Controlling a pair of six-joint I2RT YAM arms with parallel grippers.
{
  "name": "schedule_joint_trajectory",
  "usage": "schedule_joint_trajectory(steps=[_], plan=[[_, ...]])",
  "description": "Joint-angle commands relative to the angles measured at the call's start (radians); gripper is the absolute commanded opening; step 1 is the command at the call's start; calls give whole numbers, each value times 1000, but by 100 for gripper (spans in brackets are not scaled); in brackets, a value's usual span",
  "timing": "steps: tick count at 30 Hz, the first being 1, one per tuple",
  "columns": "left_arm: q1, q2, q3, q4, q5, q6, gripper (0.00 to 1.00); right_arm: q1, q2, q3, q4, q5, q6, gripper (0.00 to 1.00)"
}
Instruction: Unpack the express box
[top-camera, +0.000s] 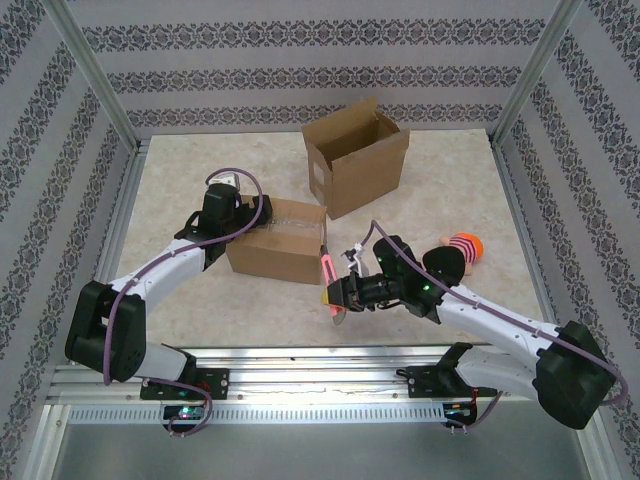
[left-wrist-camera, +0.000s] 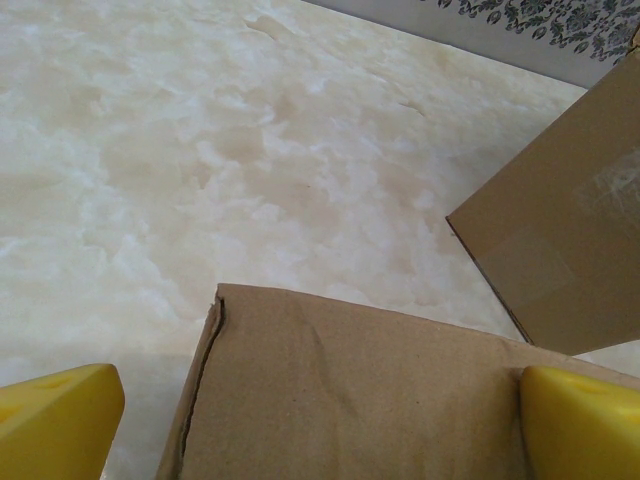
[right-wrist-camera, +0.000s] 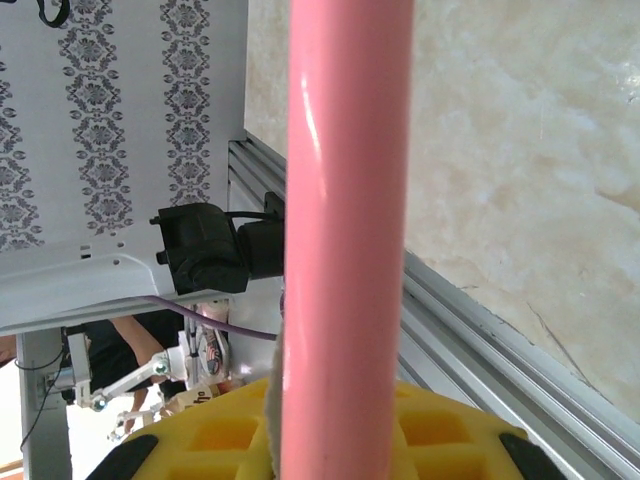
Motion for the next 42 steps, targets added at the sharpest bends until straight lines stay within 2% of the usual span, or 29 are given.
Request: schedule_joint_trajectory(steps=[1,9,14,21,31,42], plan=[[-5,143,-111,-391,-55,-14,99,-20,-32,-14,-19,-86,-48,0],[-6,142,-113,-384,-45,-10,99,-196,-20,30,-38,-188,-131,0],[-7,138,-115,-381,-43,-8,99,-247,44,73,-40,-235,-171,0],[-5,134,-117,-378,-40,-8,99,-258,134,128,-36,-262,-205,0],[-5,134,-117,-376,-36,-6,100,-265,186,166,-45,-239,-224,0],[-6,122,-125,-369,-29,-4,100,-388,398,115,24,-133,-286,0]])
